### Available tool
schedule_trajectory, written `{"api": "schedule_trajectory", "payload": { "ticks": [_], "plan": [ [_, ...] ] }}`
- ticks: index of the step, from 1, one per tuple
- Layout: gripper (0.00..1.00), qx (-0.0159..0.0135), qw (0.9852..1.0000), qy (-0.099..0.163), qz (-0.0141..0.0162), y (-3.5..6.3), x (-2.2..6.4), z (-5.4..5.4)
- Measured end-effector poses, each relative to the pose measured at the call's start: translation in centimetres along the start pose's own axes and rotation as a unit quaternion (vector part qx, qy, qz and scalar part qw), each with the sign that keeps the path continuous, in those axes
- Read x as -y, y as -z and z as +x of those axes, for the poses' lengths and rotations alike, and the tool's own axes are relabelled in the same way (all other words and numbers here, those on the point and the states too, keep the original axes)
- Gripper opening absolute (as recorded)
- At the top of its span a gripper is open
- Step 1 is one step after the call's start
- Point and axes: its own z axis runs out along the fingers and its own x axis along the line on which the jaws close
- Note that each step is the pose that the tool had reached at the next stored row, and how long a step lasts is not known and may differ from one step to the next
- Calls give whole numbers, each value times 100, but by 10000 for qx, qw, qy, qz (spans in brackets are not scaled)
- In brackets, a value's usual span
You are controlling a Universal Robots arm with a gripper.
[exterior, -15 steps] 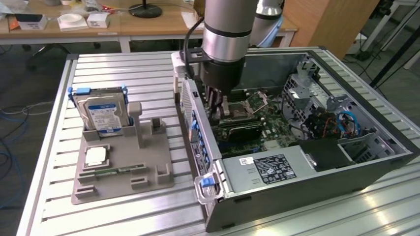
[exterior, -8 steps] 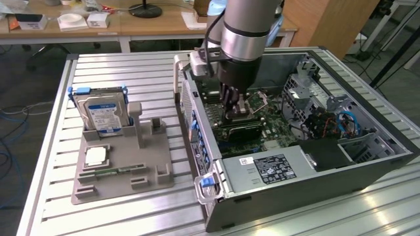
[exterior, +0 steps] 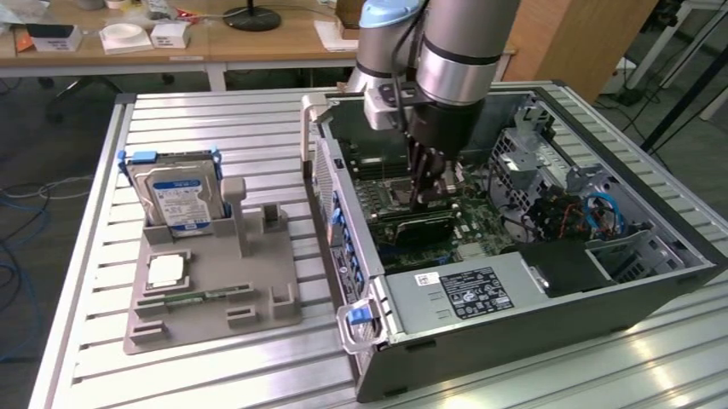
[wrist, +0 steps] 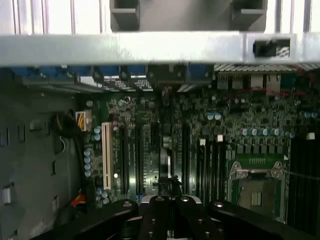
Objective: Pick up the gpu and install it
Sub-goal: 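Press down on the gpu until it lock into place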
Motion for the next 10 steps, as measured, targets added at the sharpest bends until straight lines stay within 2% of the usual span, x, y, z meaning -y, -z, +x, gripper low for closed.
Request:
{"api": "schedule_trajectory", "payload": {
  "ticks": [4, 10],
  "plan": [
    [11, 0, 10000, 0, 0, -36, 166, 3],
    [11, 0, 10000, -1, -1, -146, 281, 12]
  ]
}}
